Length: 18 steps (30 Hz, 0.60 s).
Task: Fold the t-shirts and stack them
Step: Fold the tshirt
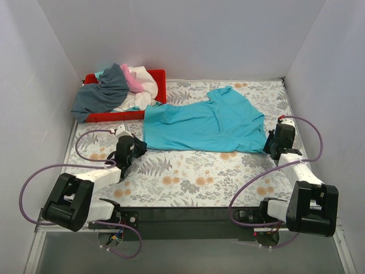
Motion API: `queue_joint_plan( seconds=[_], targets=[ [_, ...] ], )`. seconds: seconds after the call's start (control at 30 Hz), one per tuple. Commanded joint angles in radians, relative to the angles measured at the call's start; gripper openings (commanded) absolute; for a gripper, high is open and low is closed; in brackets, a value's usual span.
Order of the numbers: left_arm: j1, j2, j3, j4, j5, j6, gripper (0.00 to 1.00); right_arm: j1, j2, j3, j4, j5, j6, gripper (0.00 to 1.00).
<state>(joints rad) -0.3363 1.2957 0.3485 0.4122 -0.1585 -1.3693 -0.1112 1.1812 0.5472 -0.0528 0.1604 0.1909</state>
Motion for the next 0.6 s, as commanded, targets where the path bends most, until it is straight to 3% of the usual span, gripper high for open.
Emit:
queue_joint_plan(
  seconds=[0.0,0.57],
  targets=[
    [-0.004,-0.073,-0.008,-0.044,-0.055,0.015,0.00,-0.008,0.017,0.066,0.011,0.073,-0.028,0.01],
    [-0.003,-0.187,-0.009,-0.136,-0.151,0.022,0.00,-0.008,-0.080,0.069,0.008,0.189,-0.041,0.01]
  ],
)
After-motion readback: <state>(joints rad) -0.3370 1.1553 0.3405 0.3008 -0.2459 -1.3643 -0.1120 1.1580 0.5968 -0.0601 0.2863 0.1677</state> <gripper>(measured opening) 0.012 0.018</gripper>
